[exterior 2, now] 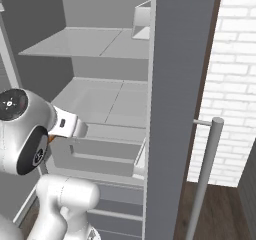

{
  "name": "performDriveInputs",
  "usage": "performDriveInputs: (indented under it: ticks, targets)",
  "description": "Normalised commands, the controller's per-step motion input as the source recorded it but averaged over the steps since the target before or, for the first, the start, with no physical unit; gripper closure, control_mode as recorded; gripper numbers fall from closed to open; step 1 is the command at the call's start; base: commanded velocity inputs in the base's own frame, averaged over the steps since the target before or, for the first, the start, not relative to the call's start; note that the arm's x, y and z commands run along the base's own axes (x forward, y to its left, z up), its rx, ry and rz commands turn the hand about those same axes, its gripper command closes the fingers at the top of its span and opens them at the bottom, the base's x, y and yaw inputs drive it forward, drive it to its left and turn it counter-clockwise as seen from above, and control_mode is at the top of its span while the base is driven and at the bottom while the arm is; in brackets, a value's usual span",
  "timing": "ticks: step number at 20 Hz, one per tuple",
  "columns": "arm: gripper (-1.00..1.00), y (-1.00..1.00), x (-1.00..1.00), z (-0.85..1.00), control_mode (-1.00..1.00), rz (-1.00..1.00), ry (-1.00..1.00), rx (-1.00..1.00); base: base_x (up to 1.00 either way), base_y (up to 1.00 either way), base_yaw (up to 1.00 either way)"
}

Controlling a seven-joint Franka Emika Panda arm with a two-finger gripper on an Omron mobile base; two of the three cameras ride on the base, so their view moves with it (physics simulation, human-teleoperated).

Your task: Place one carrot and one steak in each tupperware on the nearby counter, to pack two identical lunches.

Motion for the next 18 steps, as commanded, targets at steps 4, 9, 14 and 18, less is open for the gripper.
performDriveInputs:
  ticks: [4, 9, 14, 18]
  targets:
    - [1.00, 0.00, 0.00, 0.00, 1.00, 0.00, 0.00, 0.00, -1.00, 0.06, 0.01]
    - [1.00, 0.00, 0.00, 0.00, 1.00, 0.00, 0.00, 0.00, -1.00, 0.10, 0.01]
    - [1.00, 0.00, 0.00, 0.00, 1.00, 0.00, 0.00, 0.00, -1.00, 0.17, 0.24]
    - [1.00, 0.00, 0.00, 0.00, 1.00, 0.00, 0.00, 0.00, -0.92, 0.25, 0.51]
